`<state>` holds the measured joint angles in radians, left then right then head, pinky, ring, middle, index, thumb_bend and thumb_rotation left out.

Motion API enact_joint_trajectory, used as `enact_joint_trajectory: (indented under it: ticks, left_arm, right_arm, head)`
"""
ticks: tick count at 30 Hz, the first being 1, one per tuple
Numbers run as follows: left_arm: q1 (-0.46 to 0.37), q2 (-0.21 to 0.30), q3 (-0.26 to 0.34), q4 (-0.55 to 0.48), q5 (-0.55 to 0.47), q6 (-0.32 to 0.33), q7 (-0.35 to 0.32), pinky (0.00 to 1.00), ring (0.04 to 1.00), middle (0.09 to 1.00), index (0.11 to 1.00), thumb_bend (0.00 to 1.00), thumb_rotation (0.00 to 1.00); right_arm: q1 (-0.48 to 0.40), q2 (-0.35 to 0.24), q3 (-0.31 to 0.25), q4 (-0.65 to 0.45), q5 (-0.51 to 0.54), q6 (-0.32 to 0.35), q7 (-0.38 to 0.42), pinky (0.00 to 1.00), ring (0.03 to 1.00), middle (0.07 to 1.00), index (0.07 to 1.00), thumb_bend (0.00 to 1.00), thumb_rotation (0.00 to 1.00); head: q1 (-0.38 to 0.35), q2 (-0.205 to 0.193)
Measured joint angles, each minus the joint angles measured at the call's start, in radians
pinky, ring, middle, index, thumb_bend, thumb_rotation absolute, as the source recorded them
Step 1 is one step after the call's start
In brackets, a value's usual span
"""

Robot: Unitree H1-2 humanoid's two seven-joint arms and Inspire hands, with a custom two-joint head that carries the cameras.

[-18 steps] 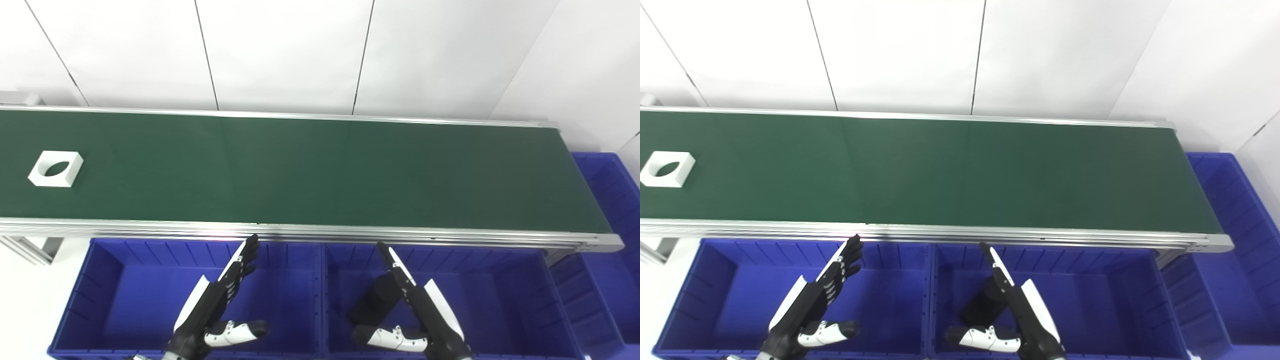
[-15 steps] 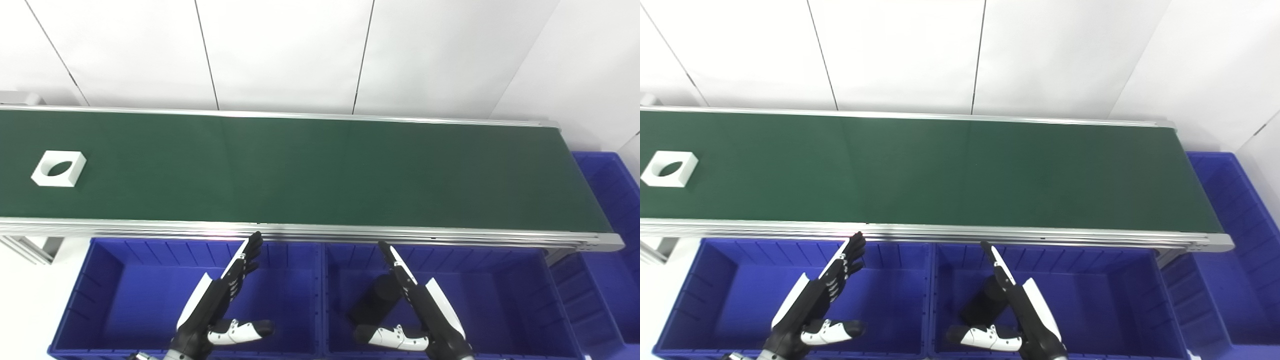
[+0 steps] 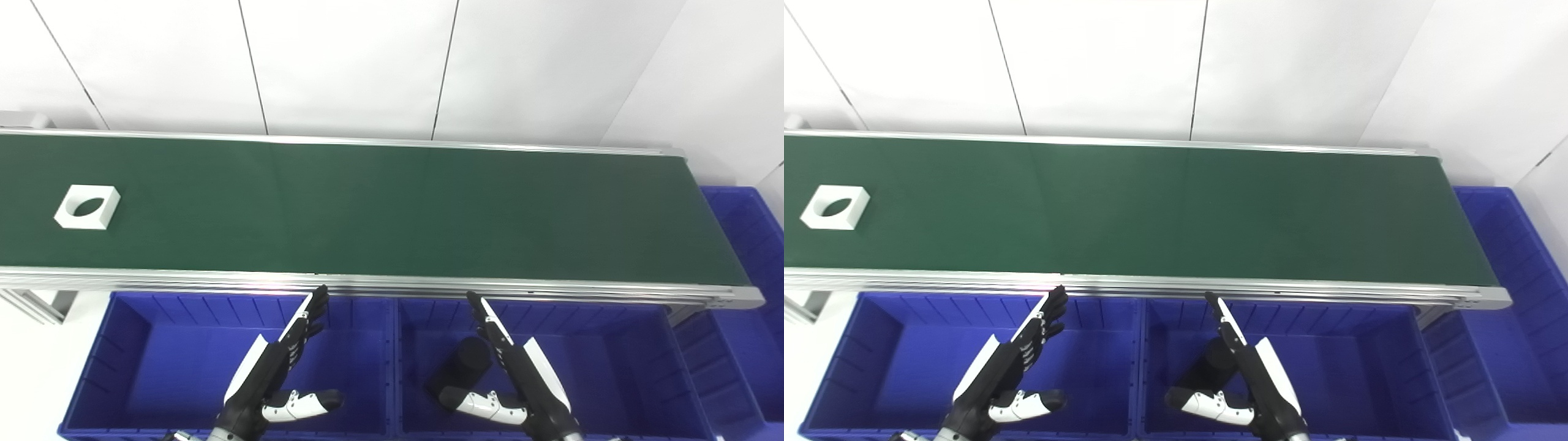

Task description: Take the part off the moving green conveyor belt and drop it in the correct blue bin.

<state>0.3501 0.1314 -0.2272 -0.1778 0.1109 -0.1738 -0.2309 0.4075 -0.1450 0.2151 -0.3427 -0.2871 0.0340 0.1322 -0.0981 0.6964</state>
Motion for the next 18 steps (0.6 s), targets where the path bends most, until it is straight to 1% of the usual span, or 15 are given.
enact_joint_trajectory:
  ticks: [2,3,5,9,11,13,16,18]
  left_arm:
    - [0.0,0.0,0.0,0.0,-0.001,0.0,0.0,0.95,1.0,1.0,1.0,0.95,0.64]
    - [0.0,0.0,0.0,0.0,-0.002,0.0,0.0,0.95,1.0,1.0,1.0,0.94,0.64]
    - [0.0,0.0,0.0,0.0,-0.003,0.0,0.0,0.95,1.0,1.0,1.0,0.94,0.65]
    - [0.0,0.0,0.002,0.0,-0.003,0.0,0.002,0.96,0.997,1.0,1.0,0.92,0.67]
    - [0.001,0.0,0.004,-0.002,-0.003,0.0,0.004,0.95,0.995,1.0,1.0,0.92,0.68]
    - [0.001,0.0,0.006,-0.007,-0.003,0.0,0.009,0.95,0.995,1.0,1.0,0.91,0.69]
    - [0.001,0.001,0.009,-0.011,0.0,0.0,0.01,0.94,0.993,1.0,1.0,0.9,0.7]
    - [0.001,0.001,0.009,-0.011,0.003,0.0,0.011,0.94,0.99,1.0,1.0,0.89,0.71]
  right_arm:
    - [0.0,0.002,0.002,0.0,-0.006,0.0,-0.003,0.93,0.974,1.0,1.0,0.95,0.67]
    - [0.0,0.003,0.003,0.0,-0.01,0.0,-0.004,0.9,0.969,1.0,1.0,0.95,0.68]
    - [0.0,0.004,0.007,0.0,-0.017,0.0,-0.007,0.89,0.965,0.999,1.0,0.95,0.69]
    - [0.0,0.004,0.01,0.0,-0.024,0.0,-0.014,0.89,0.965,1.0,1.0,0.95,0.68]
    - [0.0,0.004,0.011,0.0,-0.023,0.0,-0.014,0.9,0.966,1.0,1.0,0.92,0.67]
    - [0.0,0.004,0.013,0.0,-0.022,0.0,-0.014,0.9,0.969,1.0,1.0,0.91,0.67]
    - [0.0,0.004,0.019,0.0,-0.024,0.0,-0.014,0.87,0.963,1.0,1.0,0.92,0.68]
    - [0.0,0.004,0.022,0.0,-0.028,0.0,-0.015,0.89,0.965,1.0,1.0,0.93,0.67]
  head:
    - [-0.005,0.003]
    - [-0.006,0.003]
    - [-0.006,0.005]
    - [-0.002,0.005]
    - [-0.005,0.006]
    - [-0.008,0.006]
    - [-0.009,0.006]
    - [-0.011,0.006]
